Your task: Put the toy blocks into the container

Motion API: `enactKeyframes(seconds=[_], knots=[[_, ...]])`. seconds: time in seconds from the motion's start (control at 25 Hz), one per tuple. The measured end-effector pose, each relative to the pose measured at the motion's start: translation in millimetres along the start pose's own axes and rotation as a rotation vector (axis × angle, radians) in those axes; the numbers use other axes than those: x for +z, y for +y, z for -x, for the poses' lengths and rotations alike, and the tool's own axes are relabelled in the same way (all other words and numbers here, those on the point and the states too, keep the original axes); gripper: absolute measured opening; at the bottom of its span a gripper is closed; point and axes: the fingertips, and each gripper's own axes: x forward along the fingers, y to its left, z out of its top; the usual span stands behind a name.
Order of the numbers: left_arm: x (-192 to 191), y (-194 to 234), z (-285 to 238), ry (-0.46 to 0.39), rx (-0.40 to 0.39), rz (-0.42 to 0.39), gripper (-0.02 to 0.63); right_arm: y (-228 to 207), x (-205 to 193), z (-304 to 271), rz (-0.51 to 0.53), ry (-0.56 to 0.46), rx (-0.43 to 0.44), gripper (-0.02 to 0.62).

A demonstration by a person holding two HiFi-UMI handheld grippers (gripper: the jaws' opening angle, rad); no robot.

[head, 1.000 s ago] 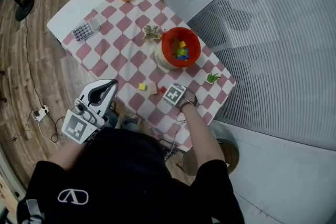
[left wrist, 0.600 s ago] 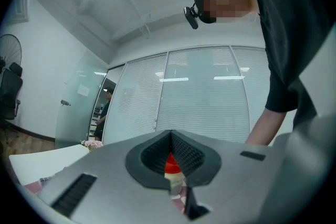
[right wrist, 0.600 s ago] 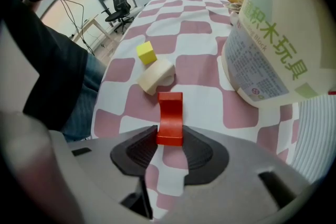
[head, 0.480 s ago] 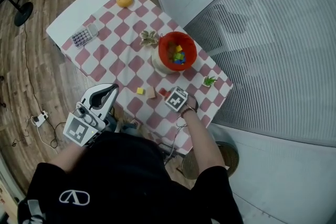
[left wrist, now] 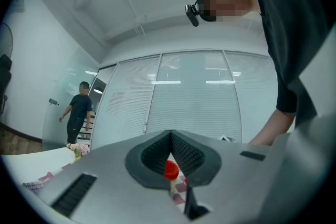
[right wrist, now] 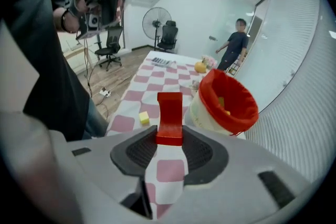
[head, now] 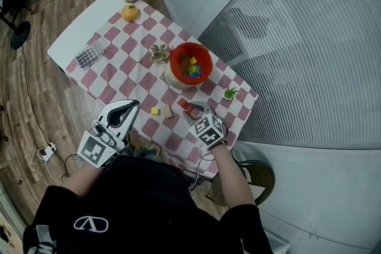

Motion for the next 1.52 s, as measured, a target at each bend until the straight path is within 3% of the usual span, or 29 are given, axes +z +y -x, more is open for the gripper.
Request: enactKeyframes(seconds=[0.4, 0.72, 1.12, 1.52], knots=[[14.6, -18.6, -27.9, -0.026, -0.092, -0.034, 0.006, -21.9, 86.8, 129.9, -0.130, -0.494, -0.257, 0.149], [29.2, -30.5, -45.6, -0.059, -0.154, -0.061, 0.006, -14.2, 108.3, 208.0, -0.244, -0.856, -0.418, 0.149], [36.6, -34.7, -51.8, -0.079, -0.173, -0.088, 0.006, 2.6, 97.3, 243.2, -0.288, -1.040, -0.585, 0.149], [35.8, -37.3, -52.1, -0.083, -0.177, -0.079, 0.006, -5.3, 98.7, 241.6, -0.288, -1.034, -0.608, 0.149]])
